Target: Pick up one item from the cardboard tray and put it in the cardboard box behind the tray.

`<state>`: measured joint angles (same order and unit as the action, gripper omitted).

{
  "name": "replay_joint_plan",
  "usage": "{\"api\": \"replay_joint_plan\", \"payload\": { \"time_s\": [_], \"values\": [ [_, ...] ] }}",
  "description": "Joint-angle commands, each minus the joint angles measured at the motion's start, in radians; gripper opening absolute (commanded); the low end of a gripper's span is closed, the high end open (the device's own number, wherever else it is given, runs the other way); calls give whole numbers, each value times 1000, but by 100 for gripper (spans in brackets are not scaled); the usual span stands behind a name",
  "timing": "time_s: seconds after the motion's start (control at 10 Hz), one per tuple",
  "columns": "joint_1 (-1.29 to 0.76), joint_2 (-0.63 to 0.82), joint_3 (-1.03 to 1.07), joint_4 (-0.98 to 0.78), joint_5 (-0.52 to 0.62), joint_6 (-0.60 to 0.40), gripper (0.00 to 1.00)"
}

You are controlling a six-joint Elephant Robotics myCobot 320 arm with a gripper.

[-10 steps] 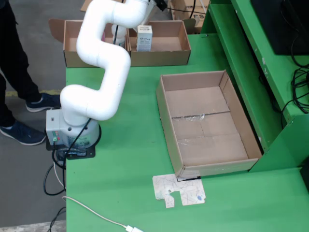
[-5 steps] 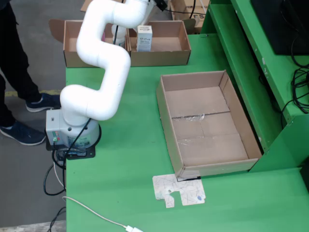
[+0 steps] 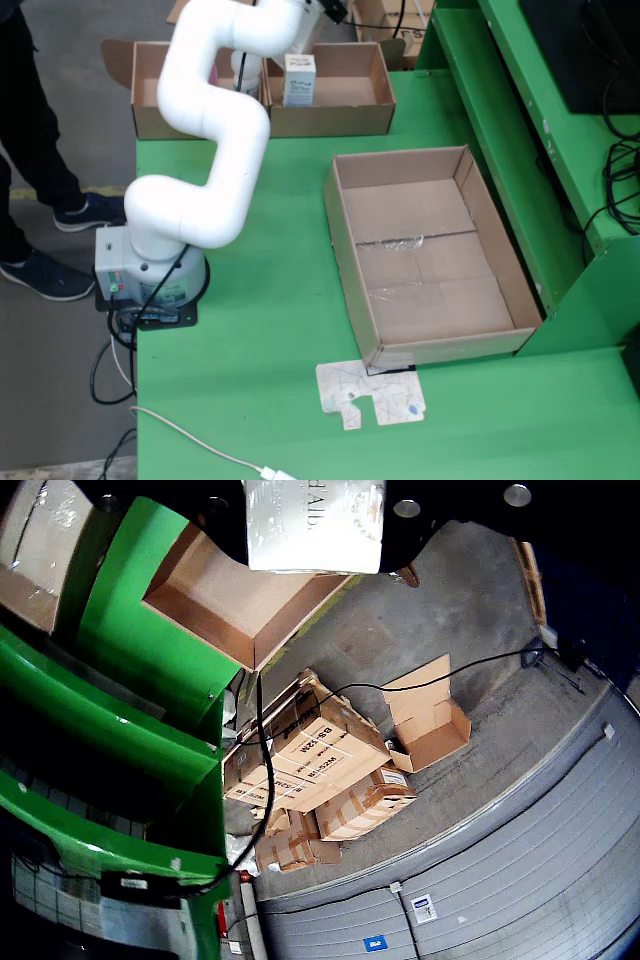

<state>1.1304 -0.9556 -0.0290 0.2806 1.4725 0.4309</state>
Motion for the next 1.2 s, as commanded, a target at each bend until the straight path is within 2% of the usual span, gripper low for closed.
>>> {"api": "replay_joint_plan", "payload": {
  "time_s": [0.0, 0.1, 1.1],
  "values": [
    [43, 48, 29, 4, -55, -18, 0],
    [49, 43, 29, 13, -81, -40, 0],
    [49, 43, 29, 13, -81, -40, 0]
  ]
}}
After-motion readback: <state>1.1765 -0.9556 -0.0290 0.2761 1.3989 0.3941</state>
